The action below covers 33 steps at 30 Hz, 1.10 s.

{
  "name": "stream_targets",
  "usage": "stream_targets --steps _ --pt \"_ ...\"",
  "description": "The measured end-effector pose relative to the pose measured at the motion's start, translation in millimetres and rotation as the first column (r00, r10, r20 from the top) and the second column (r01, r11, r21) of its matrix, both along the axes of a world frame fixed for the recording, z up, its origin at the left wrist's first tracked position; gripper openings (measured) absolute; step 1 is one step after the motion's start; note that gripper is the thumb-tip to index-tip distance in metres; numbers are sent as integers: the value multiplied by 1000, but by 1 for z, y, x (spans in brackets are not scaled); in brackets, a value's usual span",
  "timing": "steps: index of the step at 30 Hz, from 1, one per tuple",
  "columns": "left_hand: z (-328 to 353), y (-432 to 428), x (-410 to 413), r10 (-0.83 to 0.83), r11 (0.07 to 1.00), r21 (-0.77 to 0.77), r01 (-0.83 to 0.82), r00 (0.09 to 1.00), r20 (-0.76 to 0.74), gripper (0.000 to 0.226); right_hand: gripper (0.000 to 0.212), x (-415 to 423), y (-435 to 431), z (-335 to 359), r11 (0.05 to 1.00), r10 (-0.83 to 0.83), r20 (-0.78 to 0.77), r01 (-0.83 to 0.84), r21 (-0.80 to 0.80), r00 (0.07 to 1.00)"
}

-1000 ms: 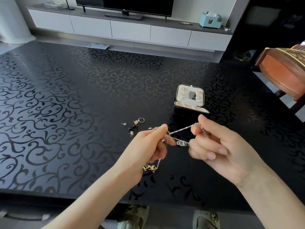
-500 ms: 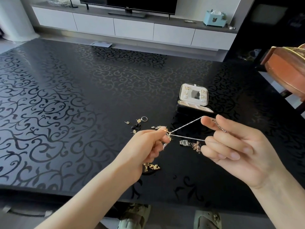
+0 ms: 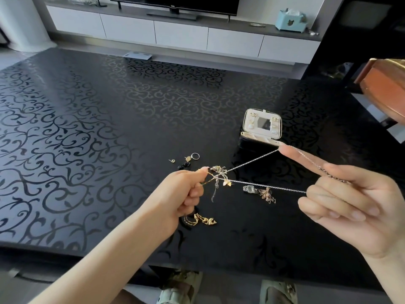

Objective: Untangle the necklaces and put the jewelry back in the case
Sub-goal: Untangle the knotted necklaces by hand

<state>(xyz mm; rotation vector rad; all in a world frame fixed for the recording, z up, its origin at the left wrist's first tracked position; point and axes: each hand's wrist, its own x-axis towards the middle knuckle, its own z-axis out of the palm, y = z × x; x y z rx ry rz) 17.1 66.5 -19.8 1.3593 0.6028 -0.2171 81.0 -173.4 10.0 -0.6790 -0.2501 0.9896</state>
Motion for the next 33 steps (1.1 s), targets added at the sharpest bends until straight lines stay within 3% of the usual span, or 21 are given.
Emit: stream_targets --steps 7,12,14,16,18,23,26,29,33 --pt "-2 -1 1 -4 1000 6 4 999 41 31 52 3 8 -15 995 98 -35 -97 38 995" --pt "-1 -5 1 -29 999 24 27 998 61 34 49 3 14 -10 997 61 55 -58 -45 997" --pt "-1 -5 0 -48 996 81 42 997 66 36 47 1 18 -8 988 13 57 -4 -153 998" --pt "0 -6 0 -52 983 181 40 997 62 39 42 -3 18 -3 921 -106 180 165 -352 978" --pt "0 -6 -1 -55 959 281 37 997 55 40 40 -5 20 1 862 -143 246 242 -445 959" --pt "-3 -4 -1 -37 914 406 21 999 34 42 39 -4 17 3 777 -181 286 315 -545 941" --pt "-6 -2 0 -6 905 426 0 1000 15 38 41 -4 13 2 699 -169 392 391 -599 904" --pt "-7 1 2 -1 939 344 -7 1000 25 37 41 -6 13 4 605 -61 522 447 -658 851" --pt "-5 2 1 -7 979 202 1 999 33 35 45 -11 19 0 434 240 607 476 -765 757"
